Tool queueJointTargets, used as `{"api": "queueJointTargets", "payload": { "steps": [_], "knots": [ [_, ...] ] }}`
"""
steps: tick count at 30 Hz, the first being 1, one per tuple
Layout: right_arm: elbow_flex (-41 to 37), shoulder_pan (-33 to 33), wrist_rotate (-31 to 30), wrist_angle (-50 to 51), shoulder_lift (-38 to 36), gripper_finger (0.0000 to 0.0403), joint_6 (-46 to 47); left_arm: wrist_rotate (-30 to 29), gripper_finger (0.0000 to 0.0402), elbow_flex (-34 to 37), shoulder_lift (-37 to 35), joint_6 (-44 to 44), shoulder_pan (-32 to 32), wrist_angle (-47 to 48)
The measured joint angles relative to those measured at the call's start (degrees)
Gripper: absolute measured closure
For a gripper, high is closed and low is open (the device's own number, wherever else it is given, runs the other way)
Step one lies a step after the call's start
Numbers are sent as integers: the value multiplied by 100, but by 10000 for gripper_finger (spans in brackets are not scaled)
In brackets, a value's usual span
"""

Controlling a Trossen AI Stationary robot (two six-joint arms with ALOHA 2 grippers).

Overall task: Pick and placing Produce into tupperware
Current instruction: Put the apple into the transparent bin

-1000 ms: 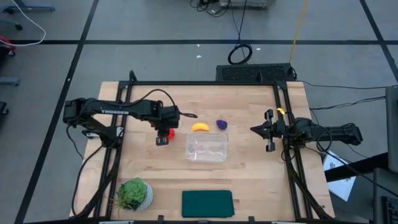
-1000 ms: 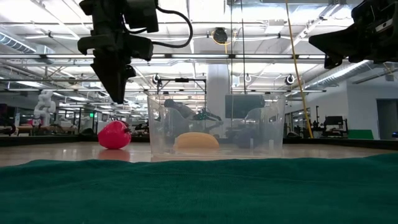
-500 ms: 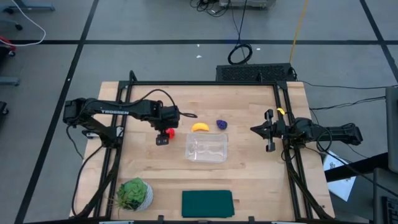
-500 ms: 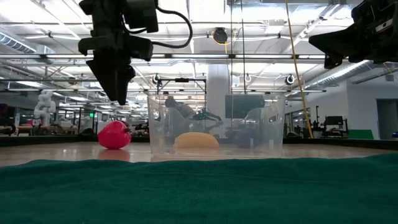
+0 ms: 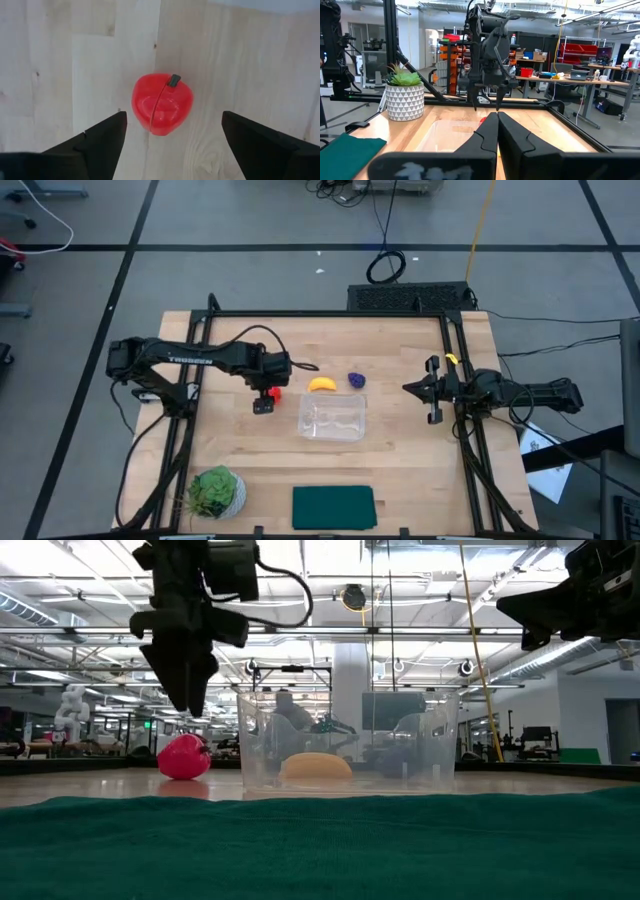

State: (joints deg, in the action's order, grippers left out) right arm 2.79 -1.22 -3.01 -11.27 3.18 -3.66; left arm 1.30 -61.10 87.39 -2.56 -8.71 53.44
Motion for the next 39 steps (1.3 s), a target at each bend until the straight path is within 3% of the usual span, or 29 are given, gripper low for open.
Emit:
{"api": "queueJointTargets", "payload": {
  "steps": [10, 30, 39],
  "knots": [
    [0, -2, 0, 0, 4, 403, 2, -95, 69, 2, 1026, -175, 0, -147],
    [0, 0, 0, 11, 13, 403, 0, -140, 71, 0, 1478, -639, -118, -409],
    [0, 0, 0, 15, 13, 403, -1, -140, 146, -2, 1467, -662, -118, -377]
  ]
}}
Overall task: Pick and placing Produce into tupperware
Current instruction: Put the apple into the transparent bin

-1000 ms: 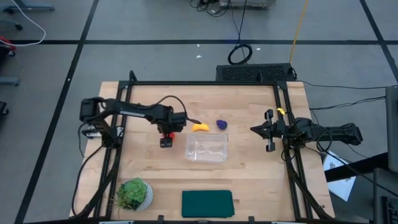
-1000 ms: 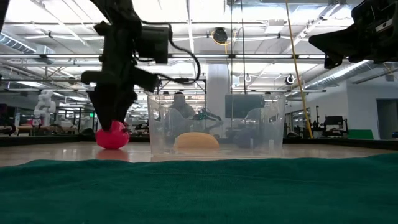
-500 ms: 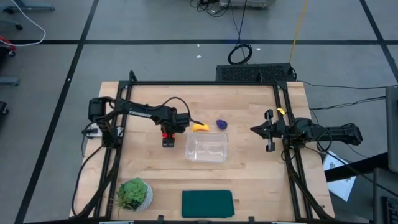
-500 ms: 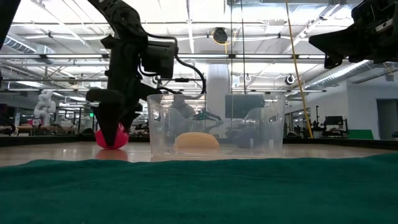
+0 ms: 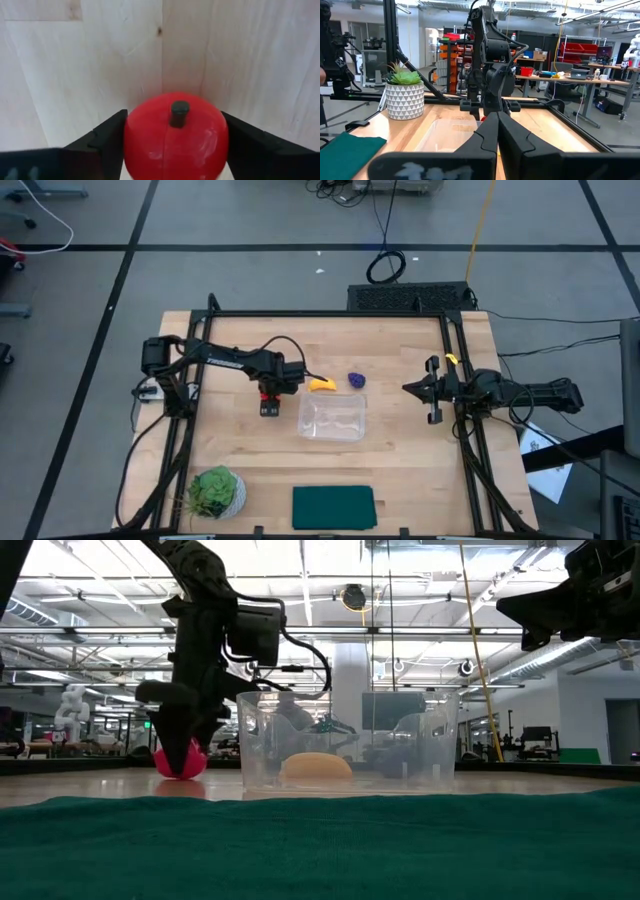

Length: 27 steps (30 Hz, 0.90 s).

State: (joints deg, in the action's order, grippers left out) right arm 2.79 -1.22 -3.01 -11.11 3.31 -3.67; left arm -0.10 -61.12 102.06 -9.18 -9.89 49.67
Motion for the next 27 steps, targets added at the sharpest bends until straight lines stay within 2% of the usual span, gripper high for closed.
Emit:
{"api": "queueJointTargets", "payload": {
  "steps": [4, 11, 20, 27],
  "knots": [
    [0, -1, 0, 0, 0, 403, -1, -2, 148, 0, -2, -88, 0, 31],
    [0, -1, 0, -2, 0, 403, -1, -3, 107, -148, 9, -197, 0, 379],
    [0, -1, 0, -2, 0, 403, -1, -7, 142, -635, 9, -348, 2, 760],
    [0, -2, 0, 2, 0, 403, -1, -66, 119, -946, -315, -739, 28, 870]
  ]
}}
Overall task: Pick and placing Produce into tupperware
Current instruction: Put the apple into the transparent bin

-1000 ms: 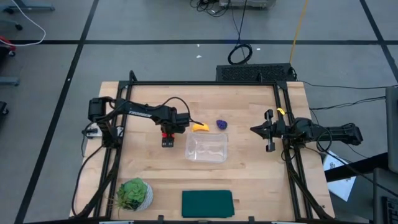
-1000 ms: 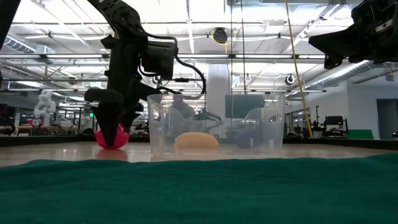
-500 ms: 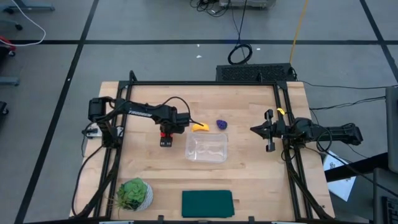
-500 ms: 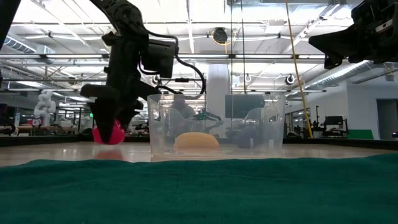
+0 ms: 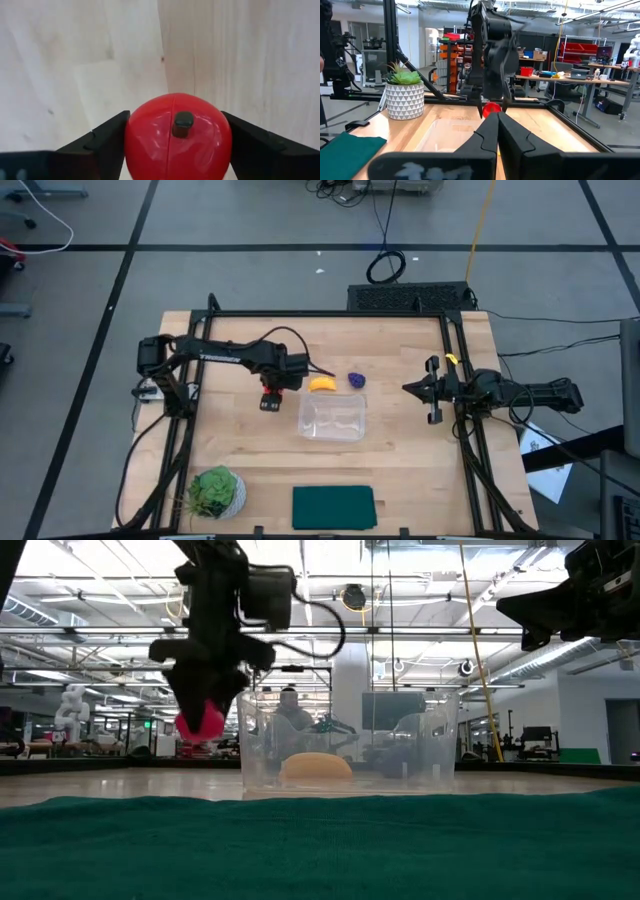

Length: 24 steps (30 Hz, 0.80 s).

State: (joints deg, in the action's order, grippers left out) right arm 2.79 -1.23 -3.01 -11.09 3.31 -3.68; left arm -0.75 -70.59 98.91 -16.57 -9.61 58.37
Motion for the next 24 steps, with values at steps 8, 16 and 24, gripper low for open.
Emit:
{"api": "queueJointTargets", "payload": {
  "steps": [8, 16, 24],
  "knots": [
    [0, 0, 0, 16, 0, 403, 0, -90, 138, -2, -959, 34, 0, -31],
    [0, 1, 0, -25, 2, 403, 0, -90, 127, -2, -1581, 296, 0, -71],
    [0, 1, 0, -35, 2, 403, 0, -90, 136, -2, -1799, 316, 0, -106]
  ]
}}
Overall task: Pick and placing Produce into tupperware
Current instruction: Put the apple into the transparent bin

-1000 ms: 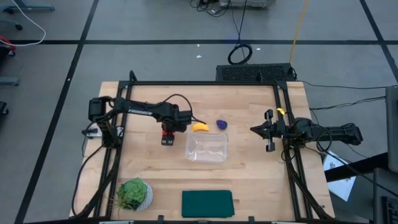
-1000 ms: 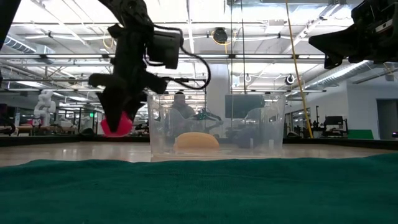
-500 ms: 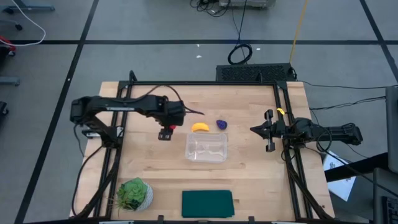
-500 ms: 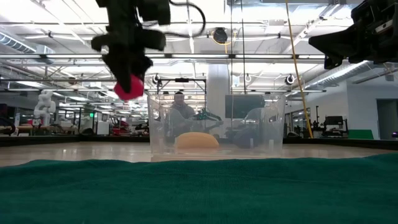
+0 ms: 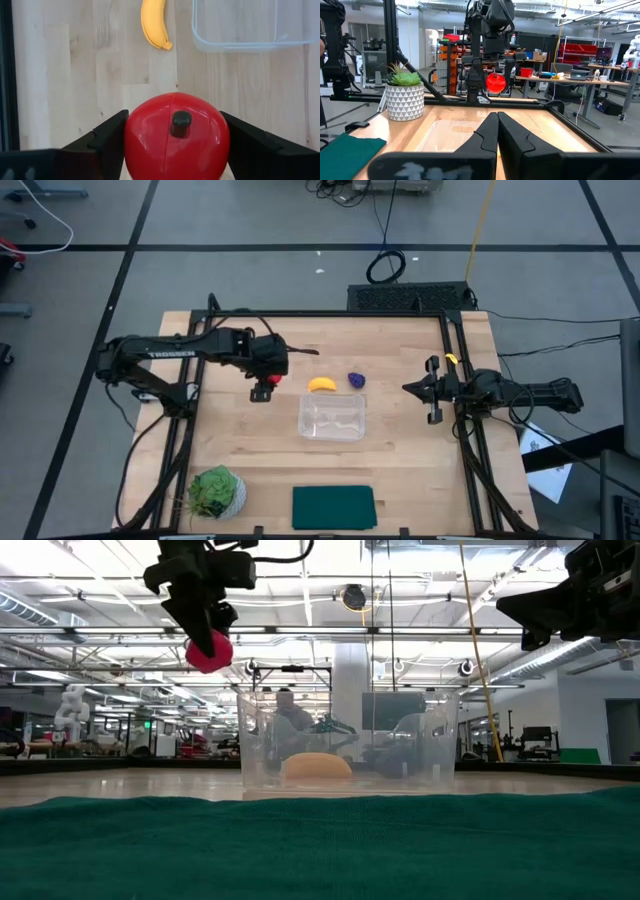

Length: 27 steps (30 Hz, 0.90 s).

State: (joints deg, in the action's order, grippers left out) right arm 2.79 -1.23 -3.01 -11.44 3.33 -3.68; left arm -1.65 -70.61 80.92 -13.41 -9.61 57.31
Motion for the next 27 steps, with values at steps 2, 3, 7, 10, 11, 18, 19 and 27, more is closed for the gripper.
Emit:
{"api": "queueJointTargets", "payload": {
  "steps": [2, 3, 7, 10, 11, 18, 19, 27],
  "knots": [
    [0, 0, 0, 0, 0, 403, 0, 0, 134, -3, -44, -8, 0, -31],
    [0, 0, 0, -1, 1, 403, 0, 0, 133, -9, -48, -45, 0, -43],
    [0, 1, 0, 0, 2, 403, 0, 0, 132, -10, -125, -146, 0, -44],
    [0, 1, 0, 1, 2, 403, 0, -2, 132, -89, -130, -155, 0, -27],
    [0, 0, 0, 7, 2, 403, 0, -2, 132, -104, -144, -156, 0, -10],
    [0, -1, 0, 11, 2, 403, 0, 0, 131, -365, -282, -302, 0, -16],
    [0, 2, 0, 13, 2, 403, 0, 0, 131, -379, -340, -335, 0, -56],
    [0, 1, 0, 13, 2, 403, 0, 0, 131, -382, -700, -385, 0, -50]
  ]
}}
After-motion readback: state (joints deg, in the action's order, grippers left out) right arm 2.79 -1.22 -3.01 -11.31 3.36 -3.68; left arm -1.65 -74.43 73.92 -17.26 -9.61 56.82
